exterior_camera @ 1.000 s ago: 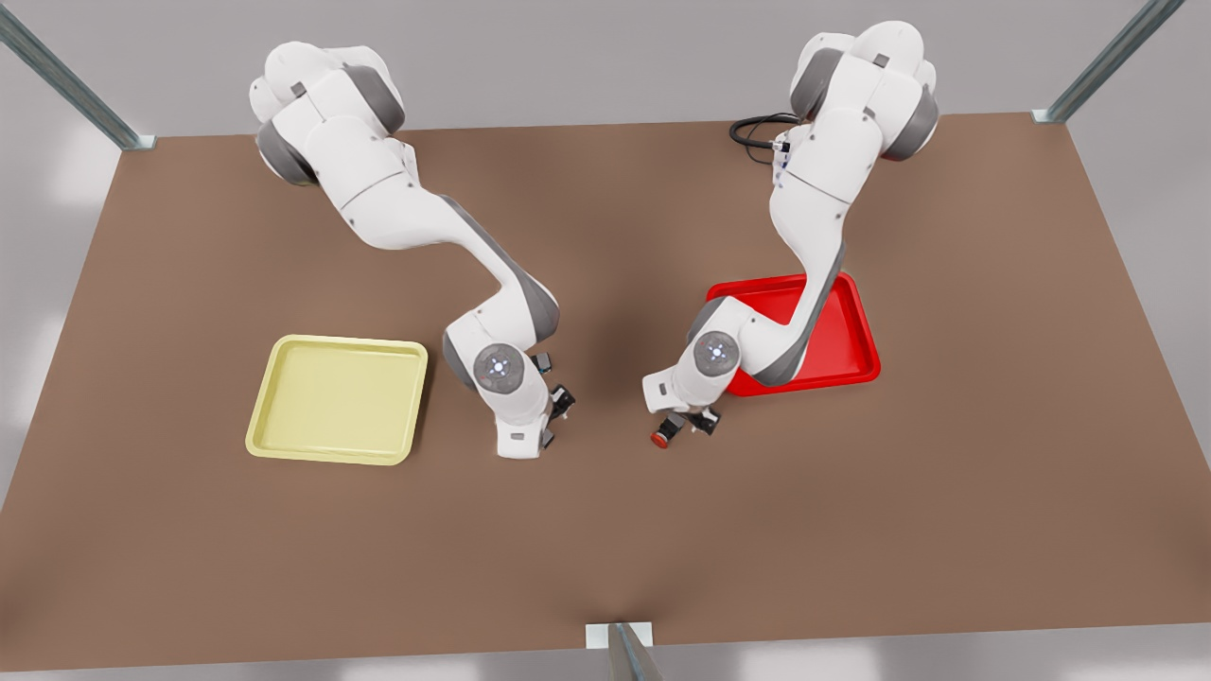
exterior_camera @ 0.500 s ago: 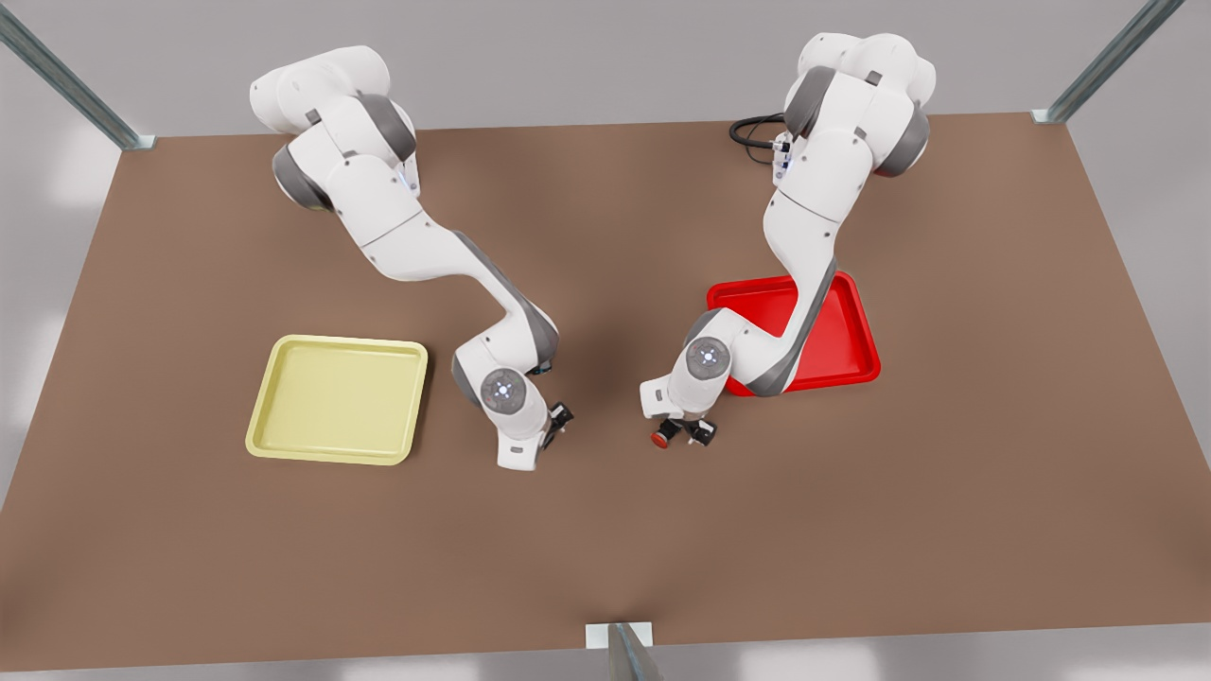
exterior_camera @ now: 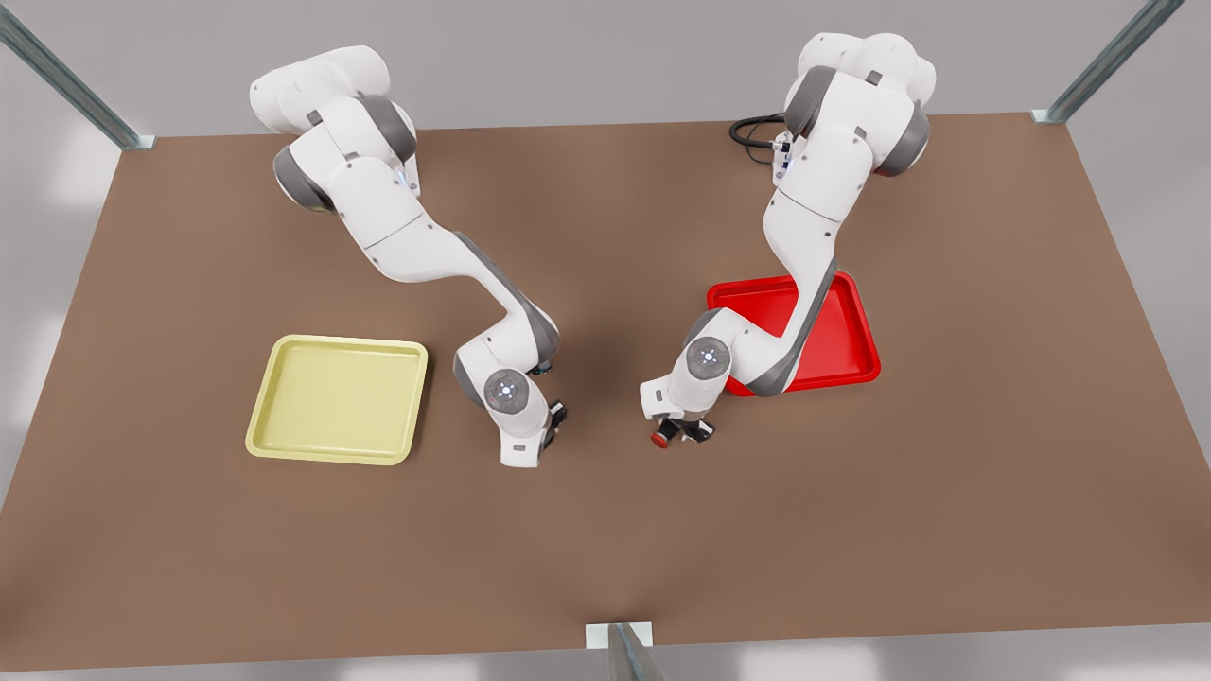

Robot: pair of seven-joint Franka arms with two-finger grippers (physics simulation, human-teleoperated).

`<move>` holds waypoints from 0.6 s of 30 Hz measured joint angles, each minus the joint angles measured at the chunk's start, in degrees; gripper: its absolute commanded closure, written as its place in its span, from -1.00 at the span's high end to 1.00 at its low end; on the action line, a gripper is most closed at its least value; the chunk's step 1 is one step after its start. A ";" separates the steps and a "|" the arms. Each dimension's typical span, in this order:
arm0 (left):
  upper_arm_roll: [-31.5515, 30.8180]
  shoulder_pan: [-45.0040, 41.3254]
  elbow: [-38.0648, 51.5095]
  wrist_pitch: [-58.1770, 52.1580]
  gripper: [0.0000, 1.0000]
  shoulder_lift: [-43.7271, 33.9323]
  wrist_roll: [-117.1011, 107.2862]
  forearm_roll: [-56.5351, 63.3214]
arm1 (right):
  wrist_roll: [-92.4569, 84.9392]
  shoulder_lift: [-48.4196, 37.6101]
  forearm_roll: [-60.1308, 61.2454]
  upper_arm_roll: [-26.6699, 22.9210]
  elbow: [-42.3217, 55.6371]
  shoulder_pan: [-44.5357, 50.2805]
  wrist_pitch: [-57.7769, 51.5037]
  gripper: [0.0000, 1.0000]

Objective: Place the switches on the corresponding trays according to their colors

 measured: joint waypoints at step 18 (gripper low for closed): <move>0.00 0.04 0.09 -0.52 0.08 -0.70 -0.02 0.28 | -1.47 -0.16 0.02 -0.09 0.00 -0.04 -0.20 0.04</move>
